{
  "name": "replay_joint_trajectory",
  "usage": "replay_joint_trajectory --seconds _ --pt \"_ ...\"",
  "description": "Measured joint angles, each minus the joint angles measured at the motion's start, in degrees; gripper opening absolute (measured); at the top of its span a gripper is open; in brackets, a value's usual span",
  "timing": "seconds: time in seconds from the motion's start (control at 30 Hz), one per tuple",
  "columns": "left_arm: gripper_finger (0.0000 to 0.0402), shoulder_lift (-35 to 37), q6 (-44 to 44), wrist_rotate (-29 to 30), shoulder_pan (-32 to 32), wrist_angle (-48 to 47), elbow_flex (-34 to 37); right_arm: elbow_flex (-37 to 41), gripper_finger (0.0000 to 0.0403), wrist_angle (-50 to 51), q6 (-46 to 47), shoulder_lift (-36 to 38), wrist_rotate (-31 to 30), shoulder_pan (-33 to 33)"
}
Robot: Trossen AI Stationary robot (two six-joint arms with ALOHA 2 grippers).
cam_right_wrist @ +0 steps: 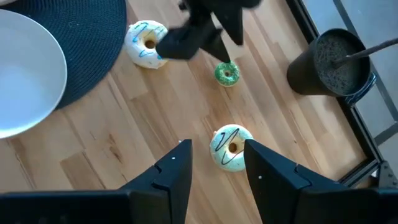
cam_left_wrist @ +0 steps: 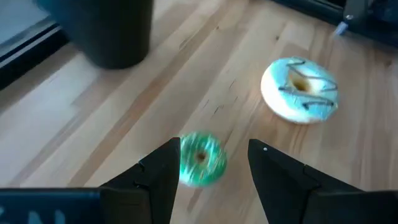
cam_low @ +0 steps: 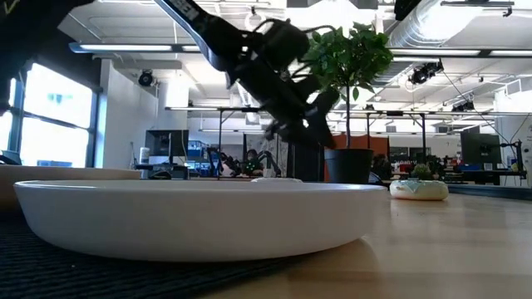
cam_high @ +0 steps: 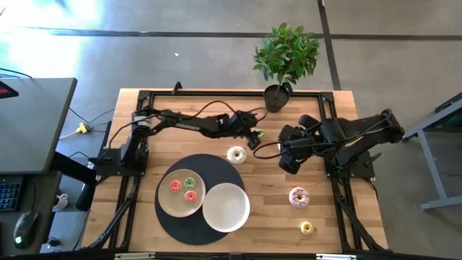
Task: Pick & Place donuts
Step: Put the small green donut on the left white plate
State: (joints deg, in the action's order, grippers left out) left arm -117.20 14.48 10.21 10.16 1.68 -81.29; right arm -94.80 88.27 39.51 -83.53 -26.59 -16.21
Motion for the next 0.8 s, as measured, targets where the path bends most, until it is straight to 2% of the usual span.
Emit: replay_joint_trajectory --seconds 0.17,0.33,0.53,0.67,0.8 --pt "0.0188 -5.6 -0.7 -1.9 -0.1 -2.5 -6.0 0.0 0.0142 0.1 0.0 0.0 0.0 0.0" --pt "0.0188 -9.8 1.5 1.3 -0.1 -10.1 -11.3 0.0 0.0142 0.2 -0.1 0.0 0.0 0.0" --pt "0.0183 -13.1 1.8 2.5 -0.1 -12.0 -13.7 0.0 0.0142 0.2 -0.1 0.0 0.0 0.0" --pt "0.0154 -13.5 1.9 1.5 -0.1 -12.0 -14.0 0.0 0.0142 0.1 -0.1 0.0 -0.1 0.0" --pt "0.01 -13.6 2.3 1.1 0.0 -12.2 -14.0 0.0 0.0142 0.0 -0.1 0.0 -0.1 0.0"
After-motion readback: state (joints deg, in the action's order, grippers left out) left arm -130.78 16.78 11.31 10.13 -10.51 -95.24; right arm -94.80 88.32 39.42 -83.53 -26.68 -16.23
